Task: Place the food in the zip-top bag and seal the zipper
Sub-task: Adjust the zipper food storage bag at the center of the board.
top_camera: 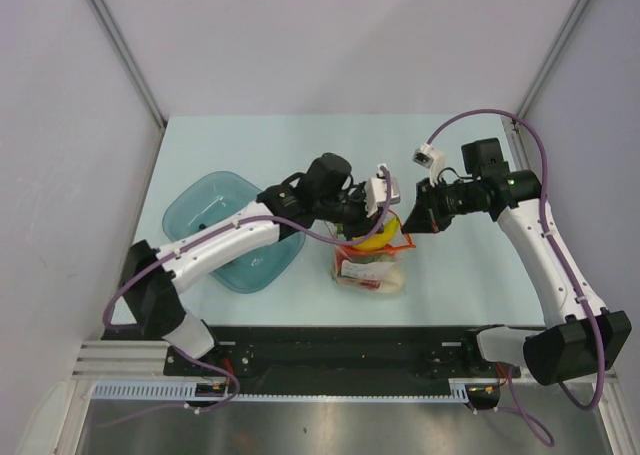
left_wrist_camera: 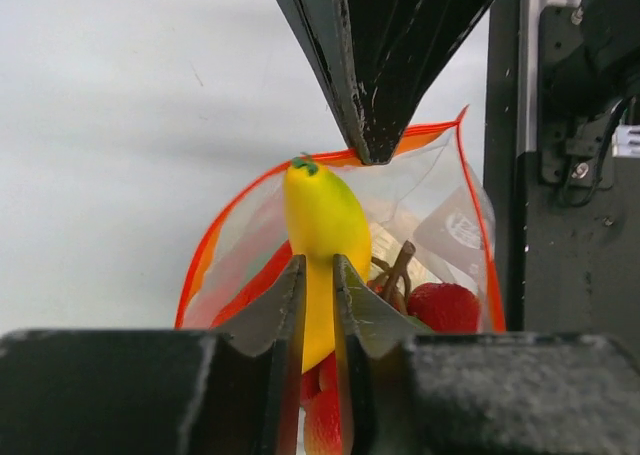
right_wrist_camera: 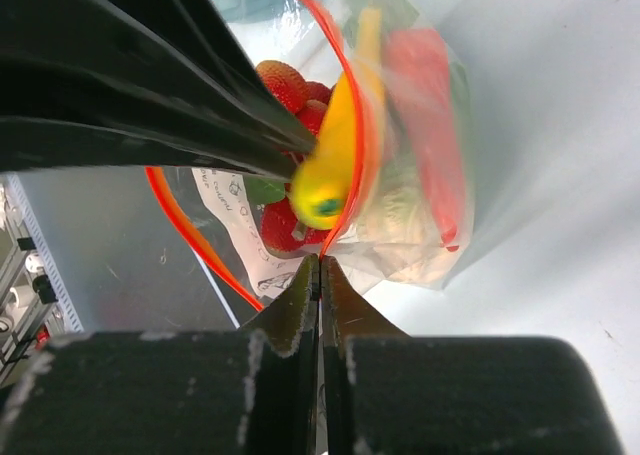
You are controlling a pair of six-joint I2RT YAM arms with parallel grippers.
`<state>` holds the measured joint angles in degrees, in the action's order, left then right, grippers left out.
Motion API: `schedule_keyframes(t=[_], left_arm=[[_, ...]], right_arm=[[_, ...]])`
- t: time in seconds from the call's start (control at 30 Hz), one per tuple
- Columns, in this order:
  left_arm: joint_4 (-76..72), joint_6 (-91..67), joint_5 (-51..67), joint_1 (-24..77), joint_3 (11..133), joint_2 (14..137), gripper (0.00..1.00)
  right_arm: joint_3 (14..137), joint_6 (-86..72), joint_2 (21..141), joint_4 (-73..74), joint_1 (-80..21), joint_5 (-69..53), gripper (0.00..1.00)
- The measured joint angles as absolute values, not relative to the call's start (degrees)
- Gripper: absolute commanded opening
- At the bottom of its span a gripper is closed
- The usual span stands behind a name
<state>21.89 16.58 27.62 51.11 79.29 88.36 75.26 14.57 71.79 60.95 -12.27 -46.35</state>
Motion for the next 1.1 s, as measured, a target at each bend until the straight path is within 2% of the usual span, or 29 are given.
schedule_keyframes(t=[0.17,0.37,0.43,0.47,0.53,0.57,0.73,0.9,1.0,1.1], left_arm=[[22.87,21.30,27.79,52.86,79.96,93.08,0.08],[23.24,25.65,28.36,54.68,79.00,94.78,0.08],[23.38,26.50,28.91,54.65,78.28,95.13,0.12],[23.42,26.59,29.02,54.59,78.13,95.24,0.19],[23.70,26.50,29.58,54.04,78.00,95.31,0.21],[23.68,26.13,30.17,53.69,78.02,95.24,0.26],[24.47,23.99,30.63,51.66,80.68,93.30,0.37],[27.83,23.55,30.72,50.61,92.71,91.42,0.36],[28.95,22.94,32.08,48.31,93.73,87.66,0.39],[31.44,23.03,33.19,40.21,92.03,83.18,0.53]], right_arm=[[75.53,14.57,71.79,60.88,-12.10,-46.37,0.00],[75.61,14.57,71.79,60.88,-11.64,-46.37,0.00],[75.68,14.57,71.79,60.66,-11.40,-46.44,0.00],[75.68,14.57,71.79,60.60,-11.35,-46.48,0.00],[75.68,14.63,71.79,60.51,-11.14,-46.59,0.00],[75.68,14.72,71.79,60.51,-10.96,-46.61,0.00],[75.68,15.66,72.25,60.49,-9.93,-46.96,0.00],[75.68,17.06,73.12,60.51,-9.21,-47.29,0.00],[75.68,17.85,73.63,60.55,-8.97,-47.48,0.00],[76.03,18.28,74.22,60.66,-8.86,-47.68,0.00]])
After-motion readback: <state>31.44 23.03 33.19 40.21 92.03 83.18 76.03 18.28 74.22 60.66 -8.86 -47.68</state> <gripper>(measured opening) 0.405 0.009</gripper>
